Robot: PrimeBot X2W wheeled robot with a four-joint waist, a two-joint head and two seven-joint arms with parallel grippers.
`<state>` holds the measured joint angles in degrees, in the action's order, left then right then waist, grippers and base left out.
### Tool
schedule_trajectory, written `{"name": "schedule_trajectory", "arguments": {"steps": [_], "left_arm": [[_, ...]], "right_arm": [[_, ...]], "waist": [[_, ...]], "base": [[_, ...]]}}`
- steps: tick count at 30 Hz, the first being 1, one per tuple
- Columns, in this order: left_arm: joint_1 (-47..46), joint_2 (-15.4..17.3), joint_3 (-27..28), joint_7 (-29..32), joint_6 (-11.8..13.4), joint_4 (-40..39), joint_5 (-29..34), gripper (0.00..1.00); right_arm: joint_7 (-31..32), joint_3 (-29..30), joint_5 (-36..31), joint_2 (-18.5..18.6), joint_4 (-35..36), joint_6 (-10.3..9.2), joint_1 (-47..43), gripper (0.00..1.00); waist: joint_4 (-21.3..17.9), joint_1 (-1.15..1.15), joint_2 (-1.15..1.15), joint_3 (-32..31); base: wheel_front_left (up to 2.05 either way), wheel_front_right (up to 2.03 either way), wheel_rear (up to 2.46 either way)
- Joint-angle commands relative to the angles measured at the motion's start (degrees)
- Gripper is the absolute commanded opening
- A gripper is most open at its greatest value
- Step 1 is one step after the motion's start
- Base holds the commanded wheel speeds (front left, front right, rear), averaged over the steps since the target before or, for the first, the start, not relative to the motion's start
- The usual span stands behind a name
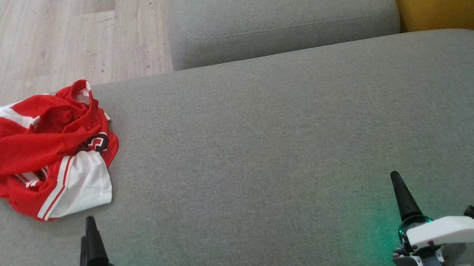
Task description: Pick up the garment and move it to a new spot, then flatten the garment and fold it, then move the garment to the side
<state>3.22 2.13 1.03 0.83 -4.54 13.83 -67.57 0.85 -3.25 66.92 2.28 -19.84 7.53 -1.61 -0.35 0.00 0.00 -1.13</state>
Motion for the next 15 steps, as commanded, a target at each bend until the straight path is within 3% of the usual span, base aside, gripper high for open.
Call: {"name": "schedule_trajectory", "arguments": {"steps": [1,15], "left_arm": [[-1.75,0.55,-0.19,-0.97,0.04,-2.81,2.69,1.00],[-1.36,1.96,-2.42,-3.15,1.98,-6.15,12.46,1.00]], "right_arm": [[-0.93,-1.10,-2.72,0.25,2.36,-0.01,3.23,1.00],[-3.12,-4.74,-12.01,0.27,3.19,-0.02,3.92,1.00]], "waist": [[0.05,0.00,0.00,-0.11],[-0.34,0.00,0.00,-0.84]], "base": [[0.00,0.00,0.00],[0.00,0.00,0.00]]}}
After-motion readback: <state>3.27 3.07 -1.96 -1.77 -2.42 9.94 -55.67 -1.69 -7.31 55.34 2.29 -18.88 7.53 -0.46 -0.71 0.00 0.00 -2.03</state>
